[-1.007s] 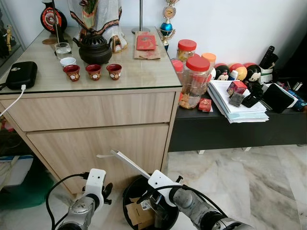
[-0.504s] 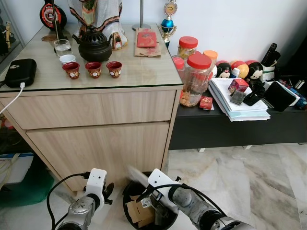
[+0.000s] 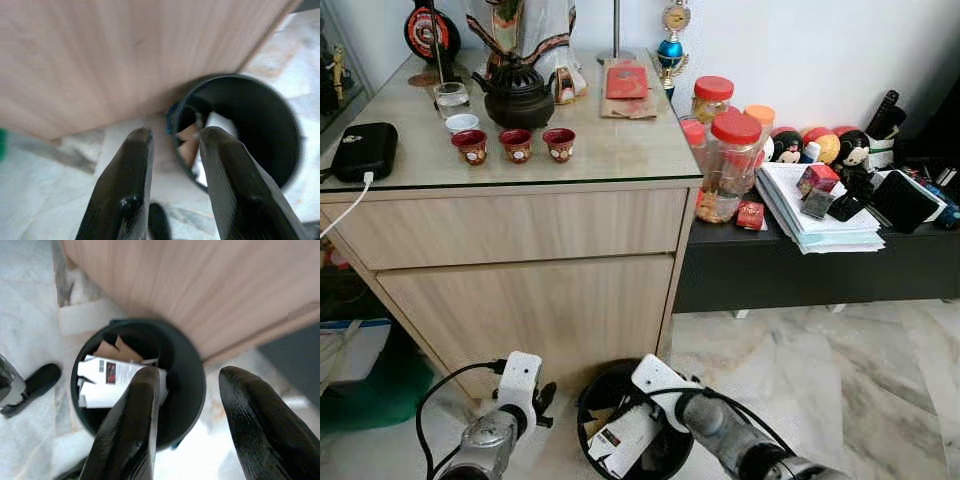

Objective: Picking trash to rubbish bin

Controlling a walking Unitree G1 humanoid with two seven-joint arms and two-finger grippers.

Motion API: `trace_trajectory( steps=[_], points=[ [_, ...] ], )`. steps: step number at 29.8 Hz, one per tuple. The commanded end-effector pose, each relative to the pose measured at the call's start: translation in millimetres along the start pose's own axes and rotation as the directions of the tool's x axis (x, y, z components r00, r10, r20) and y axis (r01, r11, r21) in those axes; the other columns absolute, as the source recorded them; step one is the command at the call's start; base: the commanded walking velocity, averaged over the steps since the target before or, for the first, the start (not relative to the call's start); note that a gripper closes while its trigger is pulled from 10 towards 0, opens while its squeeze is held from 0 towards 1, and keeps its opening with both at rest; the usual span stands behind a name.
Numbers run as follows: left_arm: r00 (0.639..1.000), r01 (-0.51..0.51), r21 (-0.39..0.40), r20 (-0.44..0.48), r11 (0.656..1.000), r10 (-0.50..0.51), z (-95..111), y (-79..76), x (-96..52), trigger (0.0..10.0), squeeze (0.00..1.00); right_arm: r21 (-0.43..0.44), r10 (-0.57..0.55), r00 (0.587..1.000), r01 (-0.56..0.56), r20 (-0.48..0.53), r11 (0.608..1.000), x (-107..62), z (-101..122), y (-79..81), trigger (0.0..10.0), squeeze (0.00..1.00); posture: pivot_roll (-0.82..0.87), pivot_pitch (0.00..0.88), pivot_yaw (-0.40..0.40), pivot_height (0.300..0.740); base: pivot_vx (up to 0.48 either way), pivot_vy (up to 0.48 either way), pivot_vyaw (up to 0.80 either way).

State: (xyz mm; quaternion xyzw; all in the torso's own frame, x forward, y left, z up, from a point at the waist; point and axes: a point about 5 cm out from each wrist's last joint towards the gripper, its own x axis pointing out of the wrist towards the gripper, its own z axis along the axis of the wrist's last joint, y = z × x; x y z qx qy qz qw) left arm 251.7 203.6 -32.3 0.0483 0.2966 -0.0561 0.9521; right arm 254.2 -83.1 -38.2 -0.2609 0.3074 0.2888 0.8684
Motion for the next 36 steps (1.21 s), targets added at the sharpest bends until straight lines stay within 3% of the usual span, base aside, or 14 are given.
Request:
trace_trajectory(
  steps=[1, 2, 3, 5, 6, 7, 9, 10, 17, 27, 36],
  points=[
    [0.996, -0.069, 0.011, -0.055, 0.998, 0.069, -13, 8.6, -5.4, 10.0, 0.0, 0.114, -0.028, 0.999, 0.033, -0.04, 0.993, -3.6, -15, -5.0, 10.0, 0.0, 0.12, 0.06, -0.079, 0.74, 0.0, 0.0, 0.0],
    [0.991, -0.119, -0.017, -0.064, 0.993, 0.118, -17, 14.2, -8.1, 10.0, 0.0, 0.215, -0.055, 0.997, 0.065, -0.053, 0.974, -6.2, -23, -8.3, 10.0, 0.0, 0.11, 0.058, -0.076, 0.74, 0.0, 0.0, 0.0],
    [0.989, -0.137, -0.025, -0.067, 0.99, 0.135, -19, 16.2, -9.1, 10.0, 0.0, 0.257, -0.065, 0.996, 0.078, -0.059, 0.963, -7.3, -26, -9.6, 10.0, 0.0, 0.11, 0.058, -0.076, 0.74, 0.0, 0.0, 0.0],
    [0.977, -0.194, -0.027, -0.09, 0.981, 0.191, -26, 23.3, -13.6, 10.0, 0.0, 0.436, -0.122, 0.989, 0.147, -0.086, 0.888, -12.3, -39, -17.1, 10.0, 0.0, 0.11, 0.058, -0.076, 0.74, 0.0, 0.0, 0.0],
    [0.97, -0.223, -0.021, -0.101, 0.975, 0.22, -31, 26.9, -16.7, 10.0, 0.0, 0.529, -0.158, 0.982, 0.189, -0.104, 0.827, -16.1, -48, -21.7, 10.0, 0.0, 0.1, 0.061, -0.072, 0.74, 0.0, 0.0, 0.0],
    [0.97, -0.223, -0.021, -0.101, 0.975, 0.22, -31, 26.9, -16.7, 10.0, 0.0, 0.529, -0.158, 0.982, 0.189, -0.104, 0.827, -16.1, -48, -21.7, 10.0, 0.0, 0.1, 0.061, -0.072, 0.74, 0.0, 0.0, 0.0],
    [0.957, -0.266, -0.019, -0.123, 0.964, 0.261, -40, 32.2, -22.8, 10.0, 0.0, 0.632, -0.194, 0.968, 0.25, -0.158, 0.733, -24.2, -68, -24.8, 10.0, 0.0, 0.09, 0.064, -0.068, 0.74, 0.0, 0.0, 0.0],
    [0.954, -0.276, -0.015, -0.13, 0.961, 0.272, -43, 33.2, -24.6, 10.0, 0.0, 0.648, -0.201, 0.962, 0.271, -0.182, 0.712, -27.0, -75, -24.5, 10.0, 0.0, 0.09, 0.063, -0.066, 0.74, 0.0, 0.0, 0.0],
    [0.937, -0.307, 0.006, -0.171, 0.952, 0.304, -59, 30.5, -32.5, 10.0, 0.0, 0.717, -0.212, 0.932, 0.361, -0.292, 0.596, -40.6, -106, -15.1, 10.0, 0.0, 0.08, 0.057, -0.066, 0.74, 0.0, 0.0, 0.0],
    [0.926, -0.295, 0.017, -0.243, 0.955, 0.29, -77, 22.5, -39.1, 10.0, 0.0, 0.737, -0.202, 0.937, 0.35, -0.286, 0.578, -39.6, -106, -4.2, 10.0, 0.0, 0.05, 0.024, -0.047, 0.74, 0.0, 0.0, 0.0],
    [0.928, -0.292, 0.018, -0.236, 0.956, 0.288, -73, 24.4, -37.4, 10.0, 0.0, 0.725, -0.196, 0.947, 0.321, -0.255, 0.609, -36.1, -99, -2.4, 10.0, 0.0, 0.06, 0.0, -0.039, 0.74, 0.0, 0.0, 0.0]
  ],
)
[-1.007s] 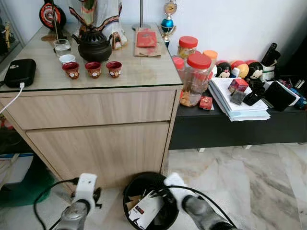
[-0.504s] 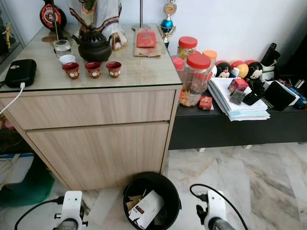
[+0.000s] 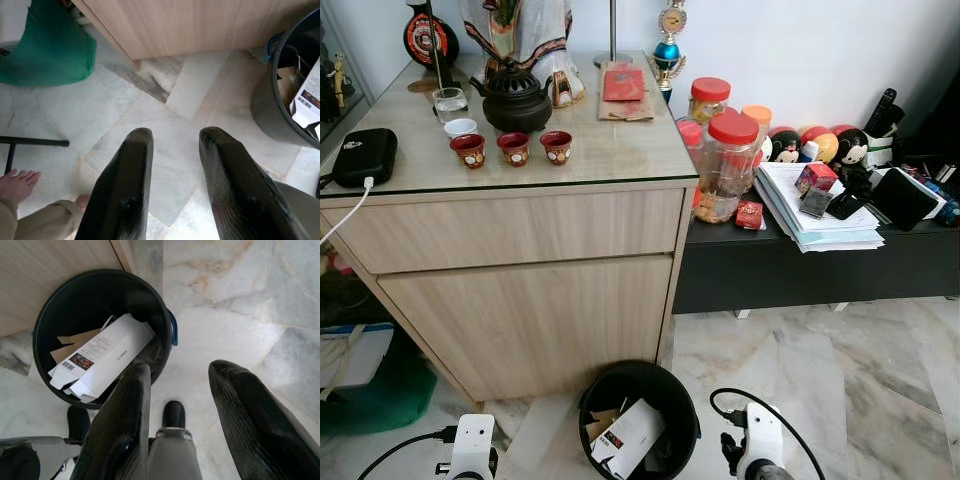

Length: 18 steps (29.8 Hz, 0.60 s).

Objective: Picking trash to rubbish bin

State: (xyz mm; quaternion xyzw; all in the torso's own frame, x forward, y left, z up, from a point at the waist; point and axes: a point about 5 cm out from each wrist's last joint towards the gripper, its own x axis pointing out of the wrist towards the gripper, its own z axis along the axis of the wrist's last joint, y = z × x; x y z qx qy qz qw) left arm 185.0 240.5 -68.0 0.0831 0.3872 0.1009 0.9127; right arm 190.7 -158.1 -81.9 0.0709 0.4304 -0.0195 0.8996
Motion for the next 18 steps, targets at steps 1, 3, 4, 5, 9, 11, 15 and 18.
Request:
trace_trajectory(
  steps=[1, 3, 4, 5, 9, 11, 15, 18],
  points=[
    [1.0, 0.009, 0.02, -0.02, 1.0, -0.009, -2.2, -1.0, 0.0, 10.0, 0.0, -0.028, 0.005, 1.0, -0.005, 0.017, 1.0, 0.6, 4.5, -0.5, 10.0, 0.0, 0.06, 0.0, -0.039, 0.74, 0.0, 0.0, 0.0],
    [1.0, 0.011, 0.022, -0.019, 1.0, -0.01, -2.1, -1.5, 0.0, 10.0, 0.0, -0.037, 0.007, 1.0, -0.006, 0.016, 0.999, 0.4, 3.9, -0.4, 10.0, 0.0, 0.06, 0.0, -0.038, 0.74, -0.126, 0.0, 0.0],
    [1.0, 0.012, 0.023, -0.019, 1.0, -0.011, -2.1, -1.6, -0.1, 10.0, 0.0, -0.034, 0.005, 1.0, -0.005, 0.016, 0.999, 0.3, 3.4, -0.5, 10.0, 0.0, 0.06, 0.0, -0.038, 0.74, -0.262, 0.0, 0.0],
    [1.0, 0.012, 0.024, -0.019, 1.0, -0.012, -2.2, -1.7, -0.1, 10.0, 0.0, -0.032, 0.004, 1.0, -0.004, 0.015, 0.999, 0.2, 3.1, -0.6, 10.0, 0.0, 0.06, 0.0, -0.038, 0.74, -0.262, 0.0, 0.0],
    [1.0, 0.013, 0.026, -0.026, 1.0, -0.012, -4.6, -0.5, -0.8, 10.0, 0.0, -0.029, 0.001, 1.0, -0.001, 0.014, 1.0, -0.1, 1.5, -0.6, 10.0, 0.0, 0.06, 0.0, -0.034, 0.74, -0.272, 0.0, 0.0],
    [1.0, 0.012, 0.027, -0.028, 1.0, -0.012, -5.2, 0.1, -1.0, 10.0, 0.0, -0.029, 0.001, 1.0, -0.001, 0.016, 1.0, -0.2, 1.4, -0.2, 10.0, 0.0, 0.06, 0.0, -0.033, 0.74, -0.281, 0.0, 0.0],
    [1.0, 0.013, 0.028, -0.029, 1.0, -0.012, -5.1, 0.6, -0.9, 10.0, 0.0, -0.032, 0.006, 1.0, -0.005, 0.019, 0.999, 0.0, 1.8, 0.9, 10.0, 0.0, 0.06, 0.0, -0.031, 0.74, -0.299, 0.0, 0.0],
    [1.0, 0.014, 0.029, -0.025, 0.999, -0.013, -3.8, 0.6, -0.5, 10.0, 0.0, -0.033, 0.011, 1.0, -0.01, 0.024, 0.999, 0.3, 3.2, 2.4, 10.0, 0.0, 0.06, 0.0, -0.03, 0.74, -0.337, 0.0, 0.0]
  ],
)
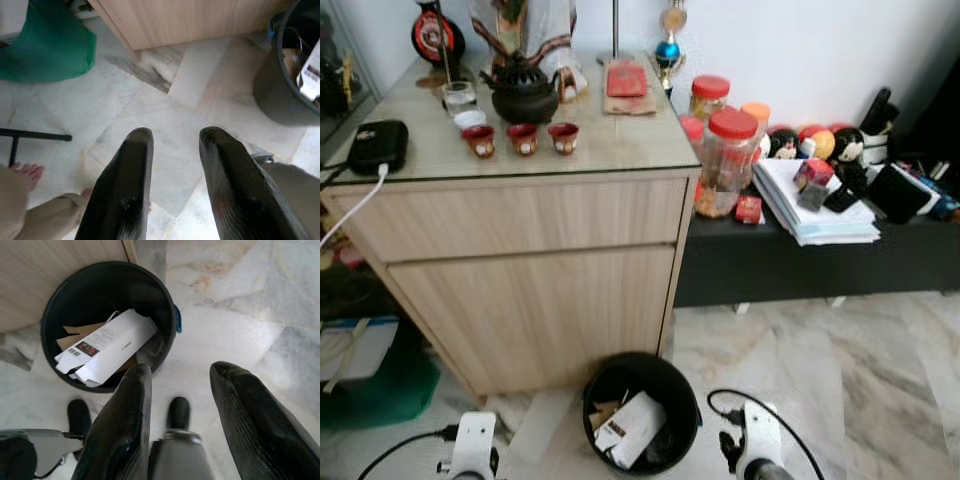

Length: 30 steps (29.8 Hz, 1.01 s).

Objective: Picking trash to rubbish bin

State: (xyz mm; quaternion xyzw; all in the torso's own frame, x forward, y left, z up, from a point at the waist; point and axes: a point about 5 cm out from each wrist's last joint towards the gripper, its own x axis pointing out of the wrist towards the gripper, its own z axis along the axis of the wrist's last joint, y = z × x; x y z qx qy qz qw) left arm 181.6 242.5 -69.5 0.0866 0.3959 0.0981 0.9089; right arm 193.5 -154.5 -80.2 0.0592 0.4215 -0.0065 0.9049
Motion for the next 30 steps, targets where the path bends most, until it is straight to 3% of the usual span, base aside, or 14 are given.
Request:
trace_trajectory(
  steps=[1, 30],
  points=[
    [1.0, 0.01, 0.018, -0.007, 1.0, -0.01, 0.1, -1.3, 0.3, 10.0, 0.0, 0.0, -0.004, 1.0, 0.004, 0.006, 1.0, -0.1, 0.7, -1.5, 10.0, 0.0, 0.06, 0.0, -0.03, 0.74, -0.337, 0.0, 0.0],
    [1.0, 0.011, 0.009, -0.002, 1.0, -0.011, 3.5, -2.7, 1.5, 10.0, 0.0, -0.021, 0.021, 0.999, -0.02, 0.044, 1.0, 2.0, 10.6, 4.1, 10.0, 0.0, 0.06, 0.0, -0.036, 0.74, -0.289, 0.0, 0.0]
  ],
)
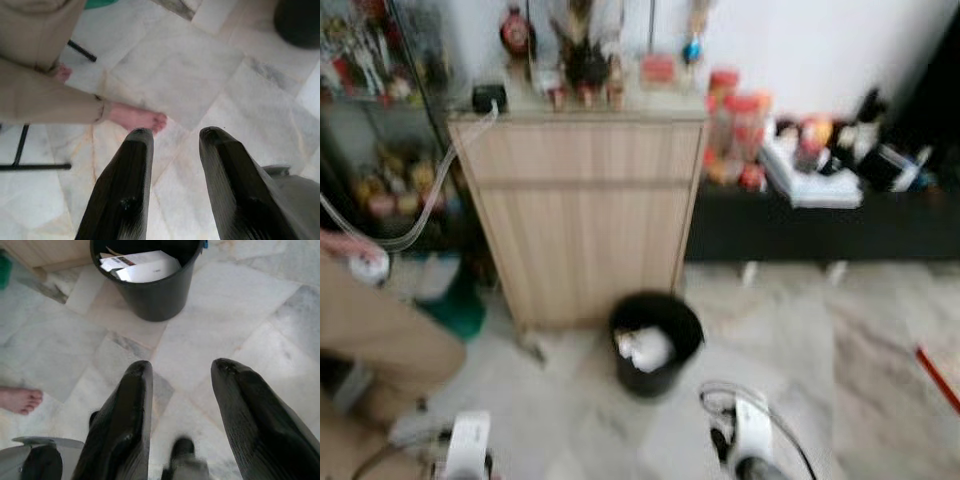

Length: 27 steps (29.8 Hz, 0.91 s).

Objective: Picking trash to rubbish bin

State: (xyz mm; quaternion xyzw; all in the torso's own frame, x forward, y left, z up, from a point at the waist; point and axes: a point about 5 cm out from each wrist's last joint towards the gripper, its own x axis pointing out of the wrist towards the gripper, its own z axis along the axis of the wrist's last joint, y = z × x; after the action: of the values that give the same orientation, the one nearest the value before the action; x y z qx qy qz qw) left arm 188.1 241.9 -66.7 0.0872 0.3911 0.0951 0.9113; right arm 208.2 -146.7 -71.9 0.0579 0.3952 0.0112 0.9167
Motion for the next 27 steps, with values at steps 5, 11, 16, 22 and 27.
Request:
trace_trajectory(
  steps=[5, 11, 16, 22, 27],
  points=[
    [1.0, 0.01, 0.008, -0.009, 1.0, -0.01, -0.9, -4.1, -0.1, 10.0, 0.0, 0.005, -0.02, 1.0, 0.02, -0.007, 1.0, -2.0, -4.6, -6.3, 10.0, 0.0, 0.06, 0.005, -0.034, 0.74, 0.0, 0.0, 0.0],
    [1.0, 0.006, 0.0, 0.007, 1.0, -0.006, 2.2, -5.4, 0.5, 10.0, 0.0, 0.006, -0.018, 1.0, 0.018, -0.003, 1.0, -1.7, -3.6, -5.8, 10.0, 0.0, 0.06, 0.016, -0.039, 0.74, 0.0, 0.0, 0.0],
    [1.0, 0.002, -0.001, 0.005, 1.0, -0.002, 0.8, -4.5, 0.0, 10.0, 0.0, 0.003, -0.017, 1.0, 0.017, -0.004, 1.0, -1.6, -3.4, -5.3, 10.0, 0.0, 0.07, 0.024, -0.039, 0.74, 0.0, 0.0, 0.0],
    [1.0, 0.001, 0.0, 0.0, 1.0, -0.001, -1.2, -4.9, -0.6, 10.0, 0.0, 0.008, -0.019, 1.0, 0.019, -0.008, 1.0, -1.6, -4.0, -5.4, 10.0, 0.0, 0.06, 0.032, -0.04, 0.74, 0.0, 0.0, 0.0],
    [1.0, 0.002, -0.002, 0.0, 1.0, -0.002, -1.6, -5.5, -0.8, 10.0, 0.0, 0.001, -0.016, 1.0, 0.016, -0.017, 1.0, -2.0, -5.7, -5.6, 10.0, 0.0, 0.06, 0.038, -0.041, 0.74, 0.0, 0.0, -0.78]
  ],
)
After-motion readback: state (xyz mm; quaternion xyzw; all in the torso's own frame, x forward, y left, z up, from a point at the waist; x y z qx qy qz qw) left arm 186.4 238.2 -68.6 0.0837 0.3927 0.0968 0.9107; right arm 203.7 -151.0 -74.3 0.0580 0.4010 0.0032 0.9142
